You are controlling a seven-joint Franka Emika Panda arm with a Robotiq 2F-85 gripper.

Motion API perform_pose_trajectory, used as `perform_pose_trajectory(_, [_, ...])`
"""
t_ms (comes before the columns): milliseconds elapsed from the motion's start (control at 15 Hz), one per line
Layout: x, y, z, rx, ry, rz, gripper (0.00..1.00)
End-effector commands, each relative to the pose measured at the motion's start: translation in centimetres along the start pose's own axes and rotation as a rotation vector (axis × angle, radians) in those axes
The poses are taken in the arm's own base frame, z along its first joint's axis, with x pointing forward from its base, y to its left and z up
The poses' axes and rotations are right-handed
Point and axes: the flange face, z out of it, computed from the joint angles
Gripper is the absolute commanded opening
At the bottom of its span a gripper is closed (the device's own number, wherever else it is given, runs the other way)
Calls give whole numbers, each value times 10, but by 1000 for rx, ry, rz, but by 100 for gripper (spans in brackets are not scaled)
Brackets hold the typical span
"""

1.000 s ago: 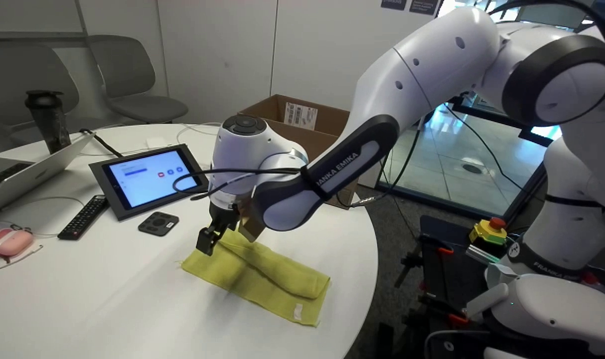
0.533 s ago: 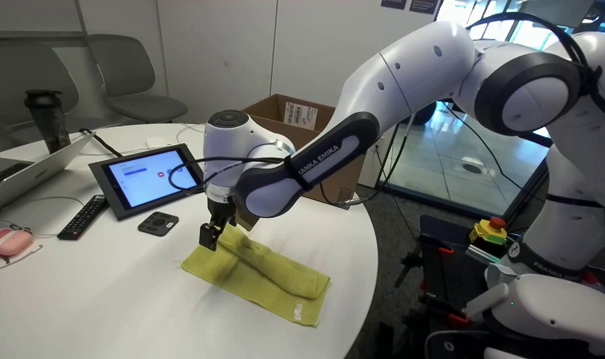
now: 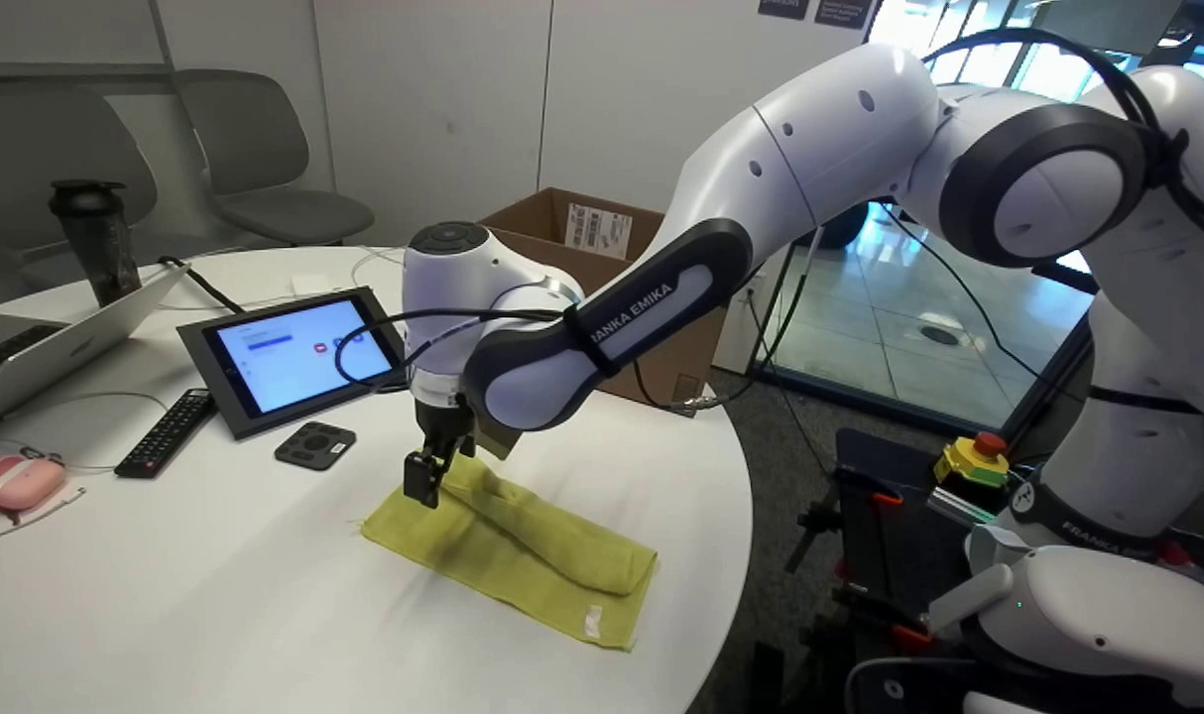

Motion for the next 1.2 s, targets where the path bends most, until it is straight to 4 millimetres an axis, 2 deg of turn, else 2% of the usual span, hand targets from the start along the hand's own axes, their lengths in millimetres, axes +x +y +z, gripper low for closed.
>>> perform_pose_trajectory(0, [1,0,2,9,19,-7,100])
perform_pose_trajectory(533, [-4,2,30,19,21,-4,100])
perform_pose_trajectory(800, [-4,5,31,21,31,1,100])
perform_pose_trajectory(867, [-3,6,28,22,34,-1,96])
perform_pose_trajectory(1000, [-3,6,26,24,37,-2,83])
perform_pose_trajectory(1067, [-3,6,25,25,38,-2,70])
perform_pose_trajectory(1133, [-3,6,24,25,40,-1,63])
